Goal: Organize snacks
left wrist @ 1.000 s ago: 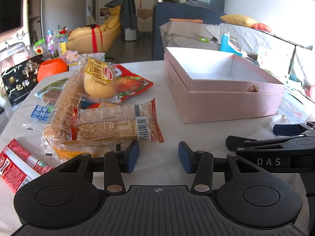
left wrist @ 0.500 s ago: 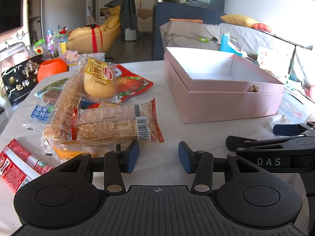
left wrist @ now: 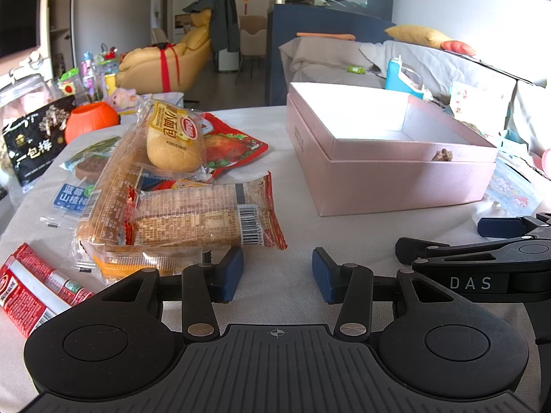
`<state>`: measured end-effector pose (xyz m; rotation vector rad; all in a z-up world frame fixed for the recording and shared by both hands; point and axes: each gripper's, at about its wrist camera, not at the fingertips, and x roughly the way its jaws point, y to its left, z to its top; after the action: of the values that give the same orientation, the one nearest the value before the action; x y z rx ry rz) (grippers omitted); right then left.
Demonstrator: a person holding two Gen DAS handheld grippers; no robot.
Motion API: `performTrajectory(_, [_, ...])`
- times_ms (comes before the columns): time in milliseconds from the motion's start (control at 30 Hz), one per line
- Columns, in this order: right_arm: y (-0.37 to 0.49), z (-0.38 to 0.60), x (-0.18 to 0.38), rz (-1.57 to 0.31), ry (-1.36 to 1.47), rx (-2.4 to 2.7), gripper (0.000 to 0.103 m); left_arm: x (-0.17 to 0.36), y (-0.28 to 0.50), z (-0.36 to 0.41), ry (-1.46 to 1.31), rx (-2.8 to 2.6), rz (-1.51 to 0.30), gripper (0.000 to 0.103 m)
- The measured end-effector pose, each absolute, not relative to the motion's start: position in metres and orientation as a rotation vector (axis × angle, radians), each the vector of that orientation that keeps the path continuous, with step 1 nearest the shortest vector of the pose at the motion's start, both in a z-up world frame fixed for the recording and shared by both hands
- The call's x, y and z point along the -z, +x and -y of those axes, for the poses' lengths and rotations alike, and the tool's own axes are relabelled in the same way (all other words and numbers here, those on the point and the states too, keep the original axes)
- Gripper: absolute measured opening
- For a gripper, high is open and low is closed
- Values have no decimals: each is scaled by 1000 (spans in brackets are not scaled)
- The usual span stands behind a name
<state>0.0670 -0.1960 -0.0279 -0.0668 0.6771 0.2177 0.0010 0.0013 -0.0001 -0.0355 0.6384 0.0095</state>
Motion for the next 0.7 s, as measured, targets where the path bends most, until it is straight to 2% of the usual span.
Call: performTrajectory(700, [68,196,26,-678,-66,-218,103,0,1,-1,-36,-9,-638,49])
